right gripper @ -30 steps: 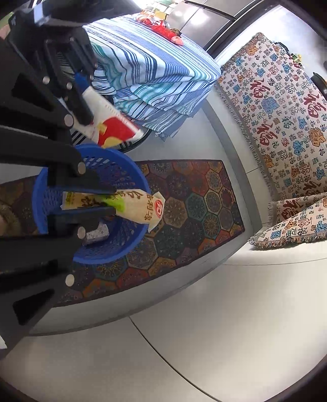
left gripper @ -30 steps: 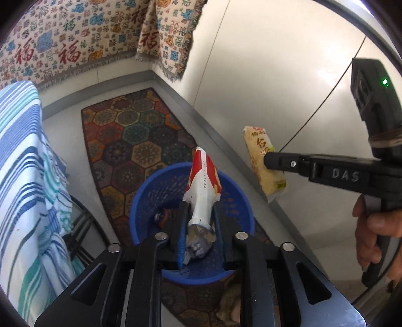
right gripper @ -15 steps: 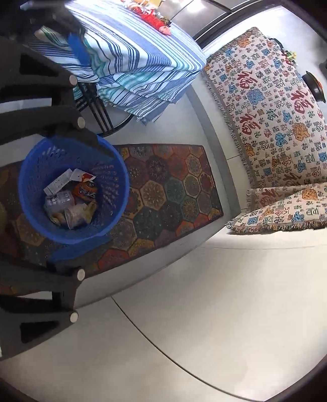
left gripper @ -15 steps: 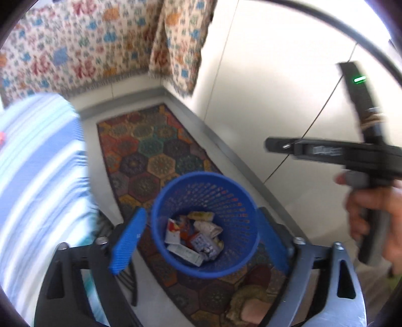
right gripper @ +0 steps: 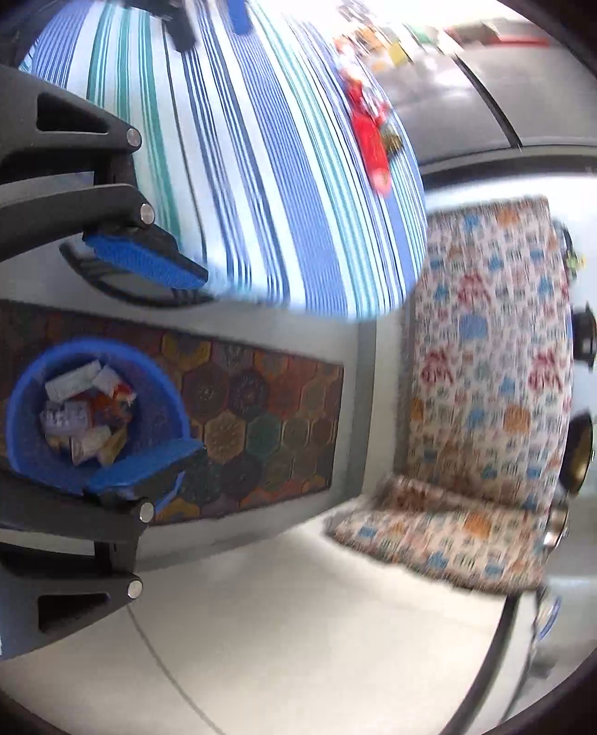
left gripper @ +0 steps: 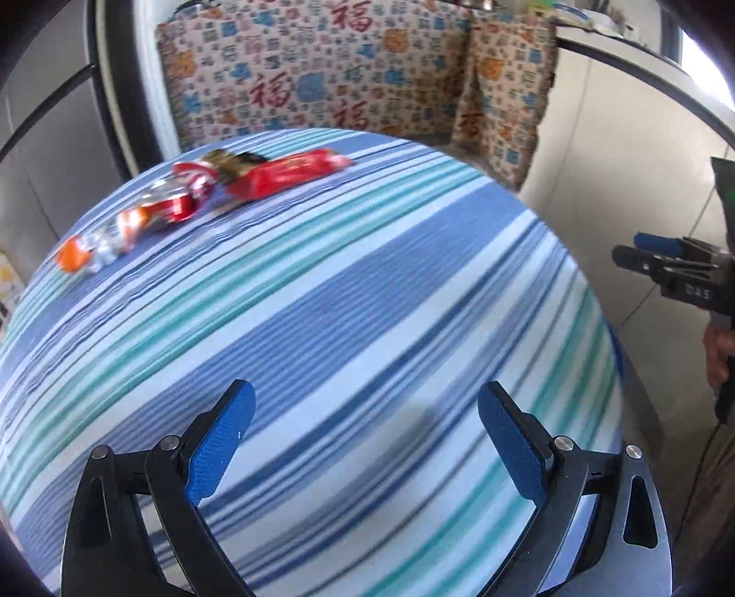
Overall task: Collect trash
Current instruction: 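Move both tools back over the table toward the remaining trash, then grasp the orange-wrapped bag with left tool while right tool grasps red snack wrapper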
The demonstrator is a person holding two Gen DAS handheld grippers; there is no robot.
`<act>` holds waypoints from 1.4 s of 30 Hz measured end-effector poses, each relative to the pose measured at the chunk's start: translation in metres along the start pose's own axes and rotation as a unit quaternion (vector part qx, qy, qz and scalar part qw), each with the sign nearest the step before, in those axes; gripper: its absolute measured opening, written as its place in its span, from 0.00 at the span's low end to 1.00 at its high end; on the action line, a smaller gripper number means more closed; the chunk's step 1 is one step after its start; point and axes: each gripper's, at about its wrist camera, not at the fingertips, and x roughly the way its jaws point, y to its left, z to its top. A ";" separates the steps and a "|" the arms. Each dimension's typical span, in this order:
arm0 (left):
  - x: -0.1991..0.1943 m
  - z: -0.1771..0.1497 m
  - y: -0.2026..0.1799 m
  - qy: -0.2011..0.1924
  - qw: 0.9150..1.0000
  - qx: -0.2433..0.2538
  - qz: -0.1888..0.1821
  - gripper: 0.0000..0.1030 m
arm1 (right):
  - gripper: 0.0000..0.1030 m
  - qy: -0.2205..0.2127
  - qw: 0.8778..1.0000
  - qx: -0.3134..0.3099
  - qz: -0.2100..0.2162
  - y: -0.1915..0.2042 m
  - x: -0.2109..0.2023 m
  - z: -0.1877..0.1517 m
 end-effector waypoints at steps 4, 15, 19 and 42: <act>0.005 -0.009 0.055 0.009 0.999 -0.031 0.027 0.95 | 0.70 0.021 0.997 -0.031 0.064 0.078 0.001 0.011; 0.015 -0.013 0.141 0.026 0.995 -0.073 0.061 1.00 | 0.74 0.042 0.997 -0.045 0.050 0.203 0.060 0.049; 0.019 -0.007 0.152 0.026 0.997 -0.061 0.049 1.00 | 0.89 0.036 0.998 -0.028 0.042 0.204 0.070 0.056; 0.053 0.075 0.176 0.048 0.996 0.077 -0.013 0.39 | 0.93 0.036 0.998 -0.025 0.040 0.204 0.072 0.061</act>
